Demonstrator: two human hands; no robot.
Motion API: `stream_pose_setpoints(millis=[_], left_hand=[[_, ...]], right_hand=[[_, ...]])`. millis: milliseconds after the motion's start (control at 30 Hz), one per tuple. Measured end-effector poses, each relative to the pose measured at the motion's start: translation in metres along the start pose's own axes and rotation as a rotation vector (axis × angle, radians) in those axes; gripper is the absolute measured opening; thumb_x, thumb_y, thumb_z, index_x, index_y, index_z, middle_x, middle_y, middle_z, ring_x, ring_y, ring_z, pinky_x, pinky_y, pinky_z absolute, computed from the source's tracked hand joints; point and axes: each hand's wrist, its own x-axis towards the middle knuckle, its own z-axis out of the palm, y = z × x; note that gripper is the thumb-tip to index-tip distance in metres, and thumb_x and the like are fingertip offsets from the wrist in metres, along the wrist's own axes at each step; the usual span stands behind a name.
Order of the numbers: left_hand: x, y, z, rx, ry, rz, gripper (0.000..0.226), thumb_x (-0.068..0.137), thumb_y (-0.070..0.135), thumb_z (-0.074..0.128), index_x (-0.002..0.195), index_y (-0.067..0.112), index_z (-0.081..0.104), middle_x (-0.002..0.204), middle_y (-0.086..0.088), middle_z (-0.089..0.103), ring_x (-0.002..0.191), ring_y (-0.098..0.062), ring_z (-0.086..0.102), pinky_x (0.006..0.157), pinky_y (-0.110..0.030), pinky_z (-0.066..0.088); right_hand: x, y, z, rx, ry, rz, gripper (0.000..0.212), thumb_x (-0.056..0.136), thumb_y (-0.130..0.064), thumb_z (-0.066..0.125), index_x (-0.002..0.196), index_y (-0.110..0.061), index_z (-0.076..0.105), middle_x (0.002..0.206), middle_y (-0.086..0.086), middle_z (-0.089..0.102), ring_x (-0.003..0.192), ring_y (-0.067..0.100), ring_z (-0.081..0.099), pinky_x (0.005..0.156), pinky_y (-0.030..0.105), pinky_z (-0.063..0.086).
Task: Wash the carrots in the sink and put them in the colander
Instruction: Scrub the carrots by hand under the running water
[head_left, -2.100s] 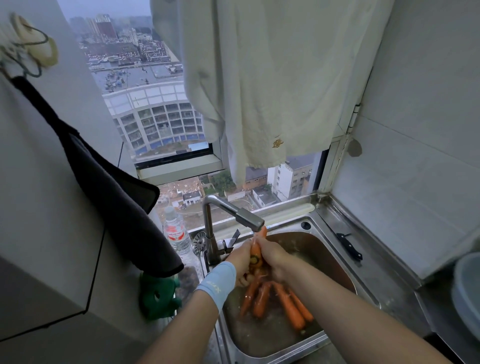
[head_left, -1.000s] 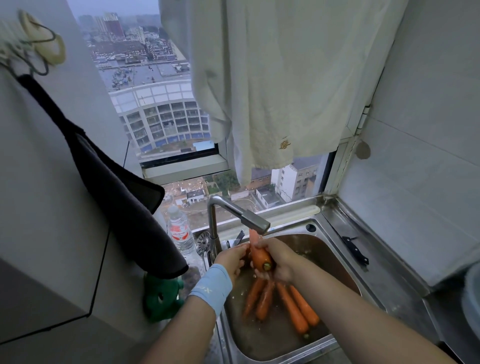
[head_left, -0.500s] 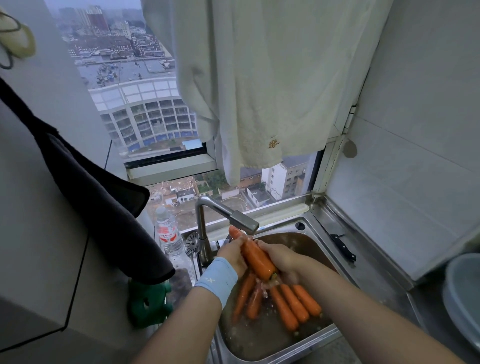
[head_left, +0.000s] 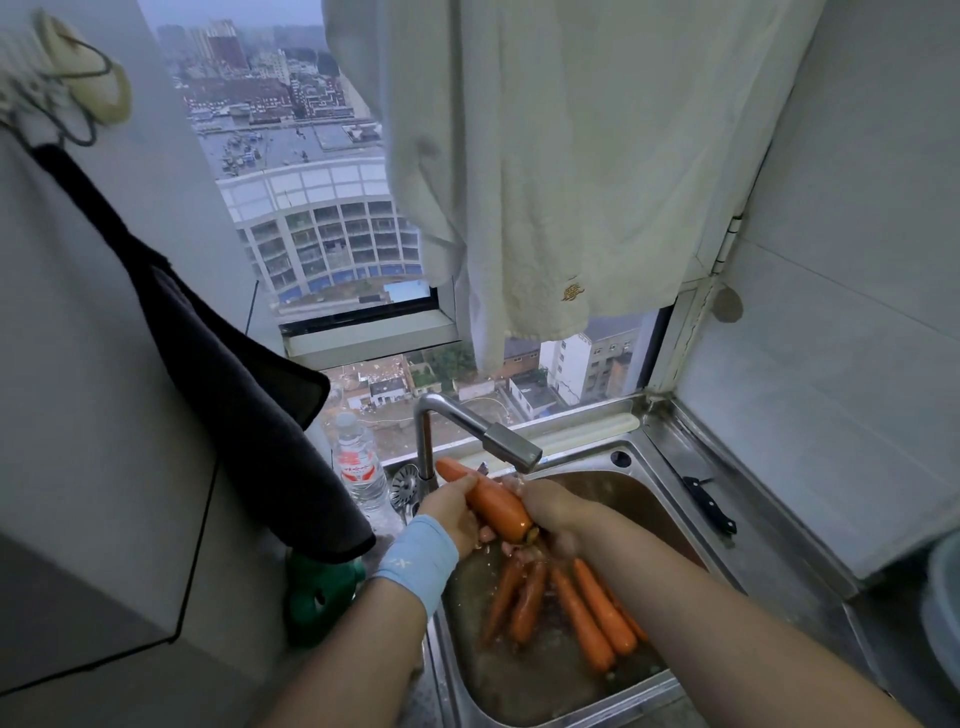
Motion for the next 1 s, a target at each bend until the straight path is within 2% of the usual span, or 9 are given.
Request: stream_pose_setpoints(millis=[167, 267, 433, 533, 667, 733, 833, 933, 1000], left_hand=[[0.001, -0.001, 0.002, -0.052, 0.027, 0.051, 0.041, 0.095, 0.014, 0.066, 0.132, 0.004, 0.053, 0.129, -0.018, 0.063, 0.121, -0.036, 0.059, 0.11, -0.051, 0.042], [0.001, -0.008, 0.008, 0.032, 0.036, 0.103, 0.042, 0.091, 0.015, 0.071, 0.129, 0.003, 0.058, 0.117, -0.018, 0.07, 0.106, -0.031, 0.067, 0.102, -0.047, 0.051], [0.001, -0.015, 0.018, 0.046, 0.012, 0.086, 0.058, 0.085, 0.03, 0.079, 0.133, 0.011, 0.053, 0.114, -0.014, 0.071, 0.099, -0.028, 0.071, 0.078, -0.038, 0.06], [-0.004, -0.02, 0.02, 0.027, -0.046, 0.073, 0.048, 0.089, 0.022, 0.074, 0.132, 0.01, 0.053, 0.115, -0.015, 0.071, 0.104, -0.029, 0.07, 0.091, -0.042, 0.058], [-0.014, -0.023, 0.027, -0.151, -0.087, 0.054, 0.043, 0.099, 0.008, 0.058, 0.139, 0.02, 0.047, 0.123, -0.017, 0.066, 0.114, -0.036, 0.065, 0.106, -0.052, 0.048], [-0.02, -0.029, 0.034, -0.125, -0.088, 0.068, 0.042, 0.103, 0.013, 0.052, 0.143, 0.023, 0.041, 0.13, -0.014, 0.063, 0.117, -0.037, 0.063, 0.105, -0.054, 0.048], [-0.016, -0.037, 0.039, -0.028, -0.051, 0.129, 0.051, 0.105, 0.025, 0.05, 0.152, 0.023, 0.031, 0.112, -0.013, 0.071, 0.105, -0.032, 0.069, 0.097, -0.05, 0.055], [-0.01, -0.031, 0.04, -0.054, -0.025, 0.129, 0.048, 0.104, 0.035, 0.051, 0.147, 0.015, 0.04, 0.098, -0.014, 0.074, 0.09, -0.031, 0.074, 0.082, -0.045, 0.061], [-0.012, -0.026, 0.037, -0.078, -0.034, 0.117, 0.043, 0.104, 0.03, 0.053, 0.14, 0.009, 0.047, 0.101, -0.016, 0.072, 0.088, -0.031, 0.072, 0.084, -0.045, 0.059]], right_hand=[[-0.004, -0.005, 0.008, -0.236, 0.226, -0.121, 0.039, 0.111, -0.037, 0.034, 0.099, -0.01, 0.059, 0.085, 0.012, 0.066, 0.068, 0.017, 0.063, 0.065, 0.028, 0.053], [0.005, -0.004, 0.007, -0.435, 0.287, -0.221, 0.047, 0.109, -0.046, 0.032, 0.096, -0.016, 0.066, 0.098, 0.008, 0.067, 0.087, 0.017, 0.062, 0.087, 0.033, 0.047], [0.003, 0.008, -0.013, -0.493, 0.234, -0.293, 0.068, 0.1, -0.068, 0.035, 0.101, -0.014, 0.077, 0.1, 0.007, 0.075, 0.097, 0.023, 0.071, 0.095, 0.037, 0.052], [-0.002, 0.021, -0.035, -0.43, 0.139, -0.255, 0.074, 0.084, -0.084, 0.048, 0.093, -0.017, 0.08, 0.095, 0.006, 0.079, 0.093, 0.023, 0.075, 0.093, 0.039, 0.057], [-0.01, 0.033, -0.055, -0.463, 0.087, -0.215, 0.065, 0.093, -0.072, 0.049, 0.096, -0.015, 0.08, 0.094, 0.005, 0.079, 0.096, 0.022, 0.075, 0.104, 0.046, 0.051], [-0.012, 0.037, -0.059, -0.445, 0.076, -0.196, 0.06, 0.097, -0.064, 0.048, 0.096, -0.013, 0.079, 0.096, 0.007, 0.078, 0.098, 0.024, 0.073, 0.107, 0.05, 0.049], [-0.014, 0.035, -0.054, -0.463, 0.059, -0.2, 0.05, 0.1, -0.054, 0.044, 0.101, -0.014, 0.074, 0.102, 0.01, 0.075, 0.102, 0.027, 0.07, 0.107, 0.053, 0.047], [-0.015, 0.034, -0.041, -0.403, 0.033, -0.207, 0.055, 0.091, -0.067, 0.05, 0.11, -0.021, 0.073, 0.109, 0.007, 0.076, 0.104, 0.025, 0.072, 0.105, 0.048, 0.051], [-0.013, 0.035, -0.038, -0.362, 0.033, -0.215, 0.066, 0.079, -0.075, 0.055, 0.111, -0.021, 0.075, 0.106, 0.007, 0.077, 0.102, 0.027, 0.073, 0.104, 0.05, 0.052]])
